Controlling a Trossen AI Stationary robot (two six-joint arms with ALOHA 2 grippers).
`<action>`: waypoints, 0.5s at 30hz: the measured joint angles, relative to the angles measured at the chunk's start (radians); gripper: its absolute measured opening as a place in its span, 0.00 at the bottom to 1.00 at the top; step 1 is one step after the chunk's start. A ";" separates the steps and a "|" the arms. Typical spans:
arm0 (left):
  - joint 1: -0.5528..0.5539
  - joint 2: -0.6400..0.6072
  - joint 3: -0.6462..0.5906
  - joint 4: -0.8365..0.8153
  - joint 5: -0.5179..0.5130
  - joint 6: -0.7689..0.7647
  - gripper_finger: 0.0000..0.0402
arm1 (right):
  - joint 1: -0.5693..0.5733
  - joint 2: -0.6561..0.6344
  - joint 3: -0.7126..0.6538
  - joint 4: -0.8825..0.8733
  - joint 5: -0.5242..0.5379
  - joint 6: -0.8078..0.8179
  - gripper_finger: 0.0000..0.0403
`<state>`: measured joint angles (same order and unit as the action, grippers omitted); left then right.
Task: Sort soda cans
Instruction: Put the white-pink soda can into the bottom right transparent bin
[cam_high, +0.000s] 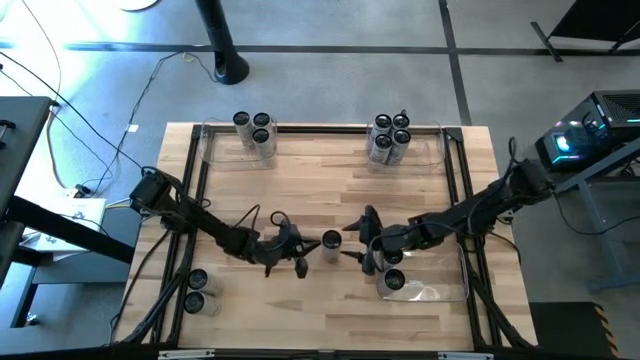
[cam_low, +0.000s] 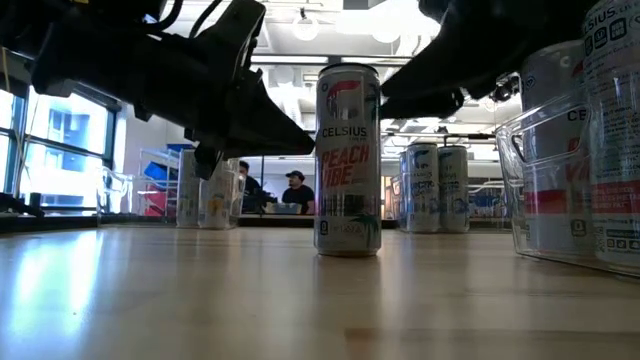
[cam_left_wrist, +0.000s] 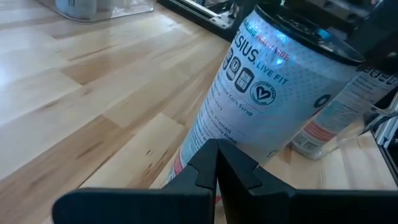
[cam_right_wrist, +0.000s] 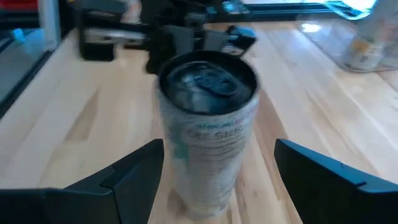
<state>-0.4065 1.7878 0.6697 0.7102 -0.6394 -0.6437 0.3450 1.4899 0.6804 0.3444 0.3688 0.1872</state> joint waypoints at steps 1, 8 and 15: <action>-0.001 0.000 0.000 0.001 -0.002 0.000 0.00 | 0.000 0.012 0.000 0.014 0.022 0.009 0.75; 0.001 0.000 0.030 -0.004 -0.014 0.046 0.00 | -0.004 0.031 0.000 0.071 0.042 0.016 0.75; 0.000 0.000 0.066 0.004 -0.008 0.096 0.00 | -0.023 0.044 0.000 0.091 -0.008 0.016 0.75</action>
<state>-0.4068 1.7882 0.7361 0.7141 -0.6471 -0.5477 0.3222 1.5337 0.6800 0.4353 0.3611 0.2028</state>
